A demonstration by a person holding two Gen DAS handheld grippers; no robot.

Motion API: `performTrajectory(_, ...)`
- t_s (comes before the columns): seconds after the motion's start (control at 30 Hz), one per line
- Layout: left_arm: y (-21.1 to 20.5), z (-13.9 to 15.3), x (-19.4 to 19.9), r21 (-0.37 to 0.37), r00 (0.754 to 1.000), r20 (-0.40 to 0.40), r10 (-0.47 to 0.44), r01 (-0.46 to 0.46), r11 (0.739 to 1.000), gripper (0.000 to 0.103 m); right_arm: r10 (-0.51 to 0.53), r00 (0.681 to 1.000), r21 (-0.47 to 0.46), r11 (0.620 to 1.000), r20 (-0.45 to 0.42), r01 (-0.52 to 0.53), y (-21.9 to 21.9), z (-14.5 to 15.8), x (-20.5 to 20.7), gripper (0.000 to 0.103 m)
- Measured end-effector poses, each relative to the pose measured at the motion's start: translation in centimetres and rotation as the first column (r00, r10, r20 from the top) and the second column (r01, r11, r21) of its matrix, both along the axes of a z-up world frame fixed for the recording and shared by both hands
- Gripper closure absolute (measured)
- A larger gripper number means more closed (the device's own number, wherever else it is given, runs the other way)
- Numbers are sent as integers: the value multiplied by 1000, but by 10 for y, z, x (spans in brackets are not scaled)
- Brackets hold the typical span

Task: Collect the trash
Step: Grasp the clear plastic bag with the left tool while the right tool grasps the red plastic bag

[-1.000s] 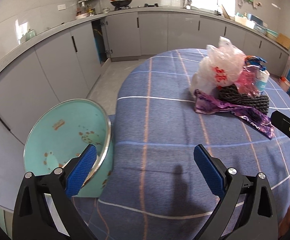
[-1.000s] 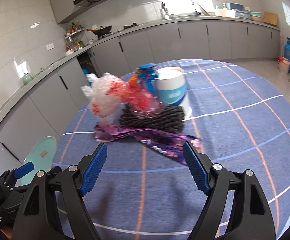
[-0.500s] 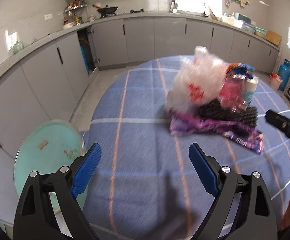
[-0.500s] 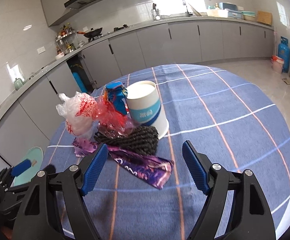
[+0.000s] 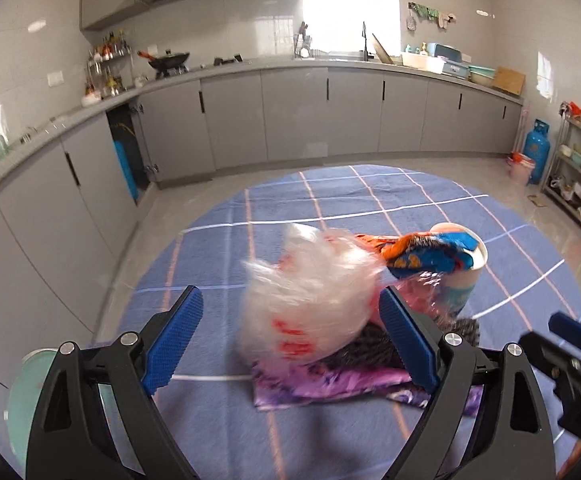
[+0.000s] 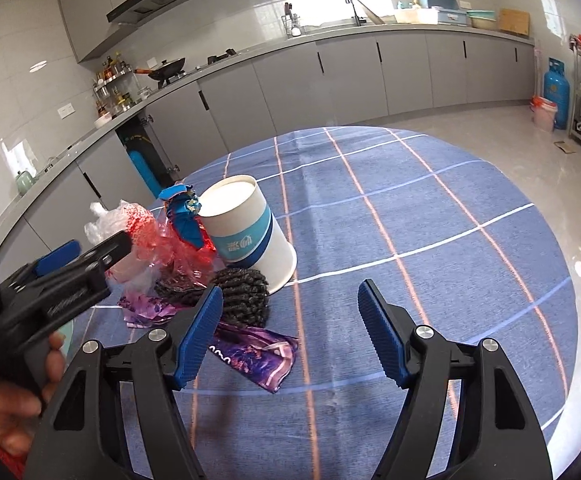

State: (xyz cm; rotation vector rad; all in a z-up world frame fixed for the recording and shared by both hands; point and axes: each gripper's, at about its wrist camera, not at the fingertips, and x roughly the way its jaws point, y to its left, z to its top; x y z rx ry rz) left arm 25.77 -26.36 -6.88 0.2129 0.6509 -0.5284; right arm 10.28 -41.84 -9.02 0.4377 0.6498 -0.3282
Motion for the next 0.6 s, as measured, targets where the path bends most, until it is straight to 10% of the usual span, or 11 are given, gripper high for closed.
performTrajectory(0.23, 8, -17, 10, -24, 997, -74, -23, 21, 1000, 62, 10, 1000, 13, 1000, 0, -10, 1, -3, 2, 33)
performTrajectory(0.6, 73, 8, -30, -122, 999, -33, 35, -39, 992, 66, 98, 994, 16, 995, 46, -98, 34, 10, 36, 34)
